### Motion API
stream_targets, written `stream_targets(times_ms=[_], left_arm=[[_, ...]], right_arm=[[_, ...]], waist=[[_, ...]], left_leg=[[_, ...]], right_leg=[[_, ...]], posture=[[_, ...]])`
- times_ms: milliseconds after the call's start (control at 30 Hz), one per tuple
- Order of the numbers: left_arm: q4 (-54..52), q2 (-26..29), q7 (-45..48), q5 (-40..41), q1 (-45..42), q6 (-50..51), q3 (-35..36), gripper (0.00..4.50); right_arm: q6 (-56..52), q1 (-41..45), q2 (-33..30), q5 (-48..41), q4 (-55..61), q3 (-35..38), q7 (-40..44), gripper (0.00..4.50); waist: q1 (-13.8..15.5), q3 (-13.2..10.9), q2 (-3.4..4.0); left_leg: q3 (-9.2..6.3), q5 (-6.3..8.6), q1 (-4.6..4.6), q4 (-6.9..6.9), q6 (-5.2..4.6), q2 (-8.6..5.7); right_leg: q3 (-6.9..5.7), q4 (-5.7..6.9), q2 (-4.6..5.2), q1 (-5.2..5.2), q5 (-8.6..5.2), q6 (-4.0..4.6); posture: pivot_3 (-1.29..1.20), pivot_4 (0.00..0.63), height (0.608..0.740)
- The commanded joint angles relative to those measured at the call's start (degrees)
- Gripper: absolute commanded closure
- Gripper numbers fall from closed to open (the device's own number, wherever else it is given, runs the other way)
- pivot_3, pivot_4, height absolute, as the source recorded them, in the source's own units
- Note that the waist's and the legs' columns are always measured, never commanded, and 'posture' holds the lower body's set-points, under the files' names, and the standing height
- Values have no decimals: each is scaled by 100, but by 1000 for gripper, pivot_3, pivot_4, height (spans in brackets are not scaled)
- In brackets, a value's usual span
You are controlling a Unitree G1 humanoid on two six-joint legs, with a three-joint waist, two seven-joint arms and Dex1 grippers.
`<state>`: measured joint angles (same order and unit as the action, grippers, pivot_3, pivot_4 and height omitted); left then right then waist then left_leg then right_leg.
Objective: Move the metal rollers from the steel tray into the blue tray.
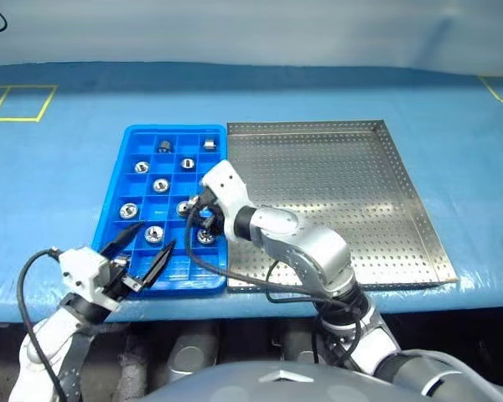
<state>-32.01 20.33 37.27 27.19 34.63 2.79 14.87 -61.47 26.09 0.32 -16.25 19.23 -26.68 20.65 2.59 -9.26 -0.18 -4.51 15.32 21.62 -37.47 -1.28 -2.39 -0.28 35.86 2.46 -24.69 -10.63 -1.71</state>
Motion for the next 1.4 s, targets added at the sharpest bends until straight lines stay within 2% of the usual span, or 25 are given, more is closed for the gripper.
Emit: stream_targets(times_ms=[33, 167, 533, 600, 733, 1000, 1200, 1400], left_arm=[[-349, -67, -8, 167, 303, -225, 258, 384], [-445, -87, 103, 381, 745, -283, 423, 384], [-425, -51, 55, 406, 658, -260, 303, 384], [-431, -5, 57, 413, 539, -191, 223, 384], [-379, 150, 124, 439, 290, -68, 154, 384], [-198, 516, 216, 495, -539, 270, 91, 384], [46, 581, 9, 482, -1595, 638, -141, 384], [293, 577, -280, 89, -2526, 944, -618, 384]], right_arm=[[262, 81, -70, -187, -72, -250, 446, 2604], [395, 5, -126, -245, -302, -592, 801, 2604], [409, -160, -235, -150, -536, -835, 966, 2604], [346, -182, -300, -79, -558, -812, 892, 1873], [243, -227, -442, -115, -315, -586, 830, 727], [876, -684, -874, 137, 795, 122, 251, 727], [2180, -1731, -1413, 668, 1708, 751, -189, 727], [3083, -2880, -2011, 777, 2136, 1432, -99, 727]], waist=[[43, 0, -2], [80, 0, -7], [245, 0, -7], [244, 0, -8], [239, -1, -5], [181, 0, -7], [48, 0, -7], [-137, 1, -8]], left_leg=[[-3, 0, 0, 0, 0, 1], [-3, 1, 2, 0, 2, 1], [-14, 4, 5, 0, 7, 1], [-15, 4, 5, 0, 8, 1], [-19, 4, 3, 0, 10, 1], [-33, 2, 2, -16, 15, -2], [-33, 5, 11, -7, 23, 0], [-30, 6, 9, -8, 22, 1]], right_leg=[[-3, 0, 0, 1, -1, 1], [-5, 0, 0, 0, -3, 2], [-20, -1, -2, -1, -6, 4], [-22, -1, -3, -1, -7, 4], [-25, 1, -3, 2, -7, 5], [-38, -1, -1, 6, -6, 3], [-38, 0, -3, 8, -7, -7], [-35, 0, -3, 11, -6, -9]], posture=[[287, 150, 740], [316, 150, 740], [314, 150, 740], [286, 150, 740], [248, 150, 740], [148, 150, 740], [68, 150, 740], [21, 150, 740]])
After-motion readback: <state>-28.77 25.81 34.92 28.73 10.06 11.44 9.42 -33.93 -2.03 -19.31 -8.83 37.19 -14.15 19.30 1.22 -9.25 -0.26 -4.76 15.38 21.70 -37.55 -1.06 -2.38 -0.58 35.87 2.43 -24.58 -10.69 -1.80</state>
